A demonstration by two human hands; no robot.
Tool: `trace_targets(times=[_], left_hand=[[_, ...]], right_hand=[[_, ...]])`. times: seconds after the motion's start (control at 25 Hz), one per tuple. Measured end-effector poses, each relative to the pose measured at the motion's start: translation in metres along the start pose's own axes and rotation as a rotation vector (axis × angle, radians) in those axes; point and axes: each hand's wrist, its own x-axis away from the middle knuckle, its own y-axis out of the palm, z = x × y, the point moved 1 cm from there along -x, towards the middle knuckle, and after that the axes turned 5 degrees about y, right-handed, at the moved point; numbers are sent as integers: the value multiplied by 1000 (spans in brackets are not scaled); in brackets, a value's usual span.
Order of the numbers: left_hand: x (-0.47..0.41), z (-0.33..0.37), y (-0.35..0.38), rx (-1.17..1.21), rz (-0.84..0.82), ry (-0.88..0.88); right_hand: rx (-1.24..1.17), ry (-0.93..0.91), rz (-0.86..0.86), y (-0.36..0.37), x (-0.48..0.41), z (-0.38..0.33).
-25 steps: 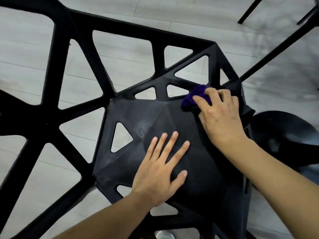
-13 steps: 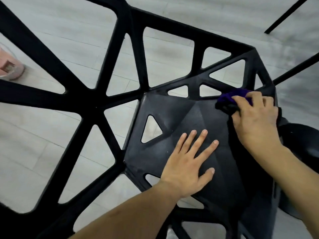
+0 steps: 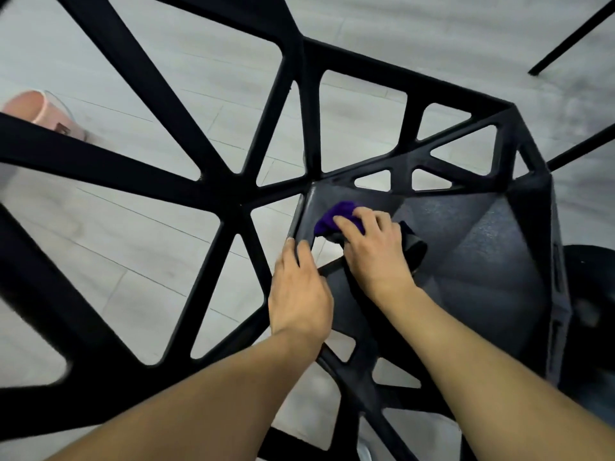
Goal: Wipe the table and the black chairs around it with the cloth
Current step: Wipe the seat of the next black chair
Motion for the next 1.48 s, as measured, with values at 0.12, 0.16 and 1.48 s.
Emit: trace_targets(times=[0.12,0.16,1.48], left_hand=[[3,1,0,25,-5,11],[2,2,2,31,4,12],[-16,14,-39,338,66,-311]], right_hand=[[4,25,-86,4,-48,-25],[0,71,-119,7,-62,-34],[-26,177,-104,-36,82,-7]])
